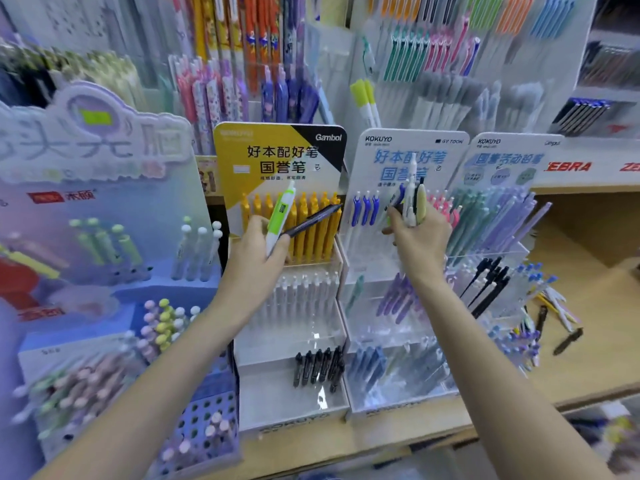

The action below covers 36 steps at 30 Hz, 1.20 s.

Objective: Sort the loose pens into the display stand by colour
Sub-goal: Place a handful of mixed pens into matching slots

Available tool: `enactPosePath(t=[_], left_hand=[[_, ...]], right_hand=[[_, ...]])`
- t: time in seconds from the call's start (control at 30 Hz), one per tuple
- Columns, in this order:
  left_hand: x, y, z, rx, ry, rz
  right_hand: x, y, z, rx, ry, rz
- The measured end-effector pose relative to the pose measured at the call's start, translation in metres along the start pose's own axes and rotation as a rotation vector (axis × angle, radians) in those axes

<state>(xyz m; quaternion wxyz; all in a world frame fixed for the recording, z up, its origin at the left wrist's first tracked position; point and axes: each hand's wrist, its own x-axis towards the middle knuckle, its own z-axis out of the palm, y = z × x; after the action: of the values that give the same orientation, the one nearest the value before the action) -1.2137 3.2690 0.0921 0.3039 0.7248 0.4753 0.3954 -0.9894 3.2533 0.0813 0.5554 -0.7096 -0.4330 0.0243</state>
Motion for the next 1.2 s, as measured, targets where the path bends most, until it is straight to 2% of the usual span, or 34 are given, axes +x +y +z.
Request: enactPosePath(t=[0.27, 0.37, 0.53, 0.67, 0.73, 0.8, 0.93, 1.03, 1.13, 1.2], left_hand=[[0.004, -0.002, 0.001, -0.046, 0.002, 0.010], [0.005, -0.003, 0.000, -0.106, 0.010, -0.008], [0.009, 0.001, 0.003, -0.236, 0.002, -0.058], [0.011, 0.004, 0.003, -0.385, -0.013, -0.099], [0.012, 0.004, 0.000, -0.460, -0.008, -0.135], [0.013, 0.005, -0.002, -0.585, -0.005, -0.174], [0.010, 0.015, 0.001, -0.783, -0.122, -0.159], [0.002, 0.016, 0.003, -0.630, -0.225, -0.069], [-0.009, 0.007, -0.002, -0.413, -0.252, 0.088], [-0.018, -0.001, -0.006, -0.366, -0.284, 0.123]], right_hand=[[-0.013, -0.005, -0.002, -0.048, -0.015, -0.046], [-0.013, 0.000, -0.001, -0.026, -0.034, 0.034], [-0.006, 0.005, 0.019, -0.235, -0.136, 0.106], [-0.008, -0.001, 0.012, -0.230, -0.178, 0.143], [-0.010, -0.008, -0.001, -0.141, -0.173, 0.165], [-0.015, -0.018, -0.015, 0.092, -0.150, 0.249], [-0.033, -0.039, -0.028, 0.540, -0.395, 0.504], [-0.038, -0.043, -0.028, 0.705, -0.377, 0.679], [-0.046, -0.036, -0.031, 0.665, -0.337, 0.781], [-0.054, -0.031, -0.030, 0.645, -0.336, 0.827]])
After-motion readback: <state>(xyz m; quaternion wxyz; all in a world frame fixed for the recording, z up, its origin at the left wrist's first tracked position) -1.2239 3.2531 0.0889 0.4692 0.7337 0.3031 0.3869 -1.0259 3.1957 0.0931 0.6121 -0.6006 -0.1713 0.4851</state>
